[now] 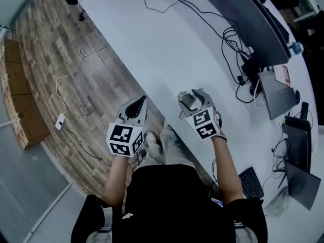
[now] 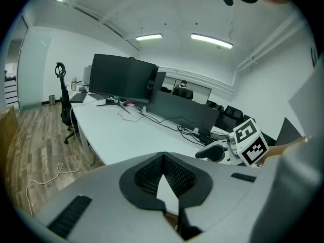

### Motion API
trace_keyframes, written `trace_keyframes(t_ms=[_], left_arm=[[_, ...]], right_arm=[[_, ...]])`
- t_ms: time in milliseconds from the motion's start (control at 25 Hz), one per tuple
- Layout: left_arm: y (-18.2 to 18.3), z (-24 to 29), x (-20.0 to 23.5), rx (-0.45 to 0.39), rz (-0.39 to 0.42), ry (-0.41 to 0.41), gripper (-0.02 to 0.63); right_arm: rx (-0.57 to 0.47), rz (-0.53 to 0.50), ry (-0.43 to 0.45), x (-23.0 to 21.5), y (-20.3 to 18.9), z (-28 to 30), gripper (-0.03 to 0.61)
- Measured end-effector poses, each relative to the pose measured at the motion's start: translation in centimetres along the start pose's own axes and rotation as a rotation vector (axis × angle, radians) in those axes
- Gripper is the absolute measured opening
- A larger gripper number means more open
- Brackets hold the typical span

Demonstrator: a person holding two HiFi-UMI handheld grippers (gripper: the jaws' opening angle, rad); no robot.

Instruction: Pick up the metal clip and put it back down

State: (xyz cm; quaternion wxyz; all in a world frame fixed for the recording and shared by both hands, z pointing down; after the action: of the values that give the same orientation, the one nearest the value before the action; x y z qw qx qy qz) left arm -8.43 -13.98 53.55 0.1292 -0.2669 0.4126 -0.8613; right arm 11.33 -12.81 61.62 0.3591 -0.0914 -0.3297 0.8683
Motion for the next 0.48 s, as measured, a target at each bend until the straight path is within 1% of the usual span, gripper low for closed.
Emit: trace_keyframes(t_ms=[40, 120, 160, 360, 480], left_arm=[[0.3, -0.3, -0.1, -0.006, 0.005, -0.001, 0.011], [0.8, -0.8, -0.5, -0.021, 0.015, -0.004, 0.011], [1.1, -1.1, -0.7, -0.029, 0.021, -0.006, 0.011], [2.8, -2.8, -1.8, -0.069, 0.051, -0.014, 0.011], [3.8, -3.8, -2.3, -0.095, 0.069, -0.017, 0.011]], right_arm=[[-0.006, 0.006, -0.011, 0.0, 0.2, -0.4, 0.265], [-0.021, 0.016, -0.041, 0.1, 0.5, -1.3, 0.200], [-0.028, 0.021, -0.054, 0.1, 0.6, -1.8, 0.179], [-0.060, 0.048, -0.102, 0.5, 2.1, -4.4, 0.096], [-0.092, 0.058, -0.131, 0.7, 3.1, -5.8, 0.061]])
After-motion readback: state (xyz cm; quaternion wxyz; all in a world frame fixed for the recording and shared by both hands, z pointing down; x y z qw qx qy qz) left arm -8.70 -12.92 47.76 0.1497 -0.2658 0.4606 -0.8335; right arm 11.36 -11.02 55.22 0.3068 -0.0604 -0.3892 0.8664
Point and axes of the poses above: the fingertips, and each gripper's own axes: z forward along the fingers, x to its left, y out of its top, the point moved 5 cm from there along -z, backward along the fingers, and after that the axes turned 6 degrees about -z, right-handed, at the moved point
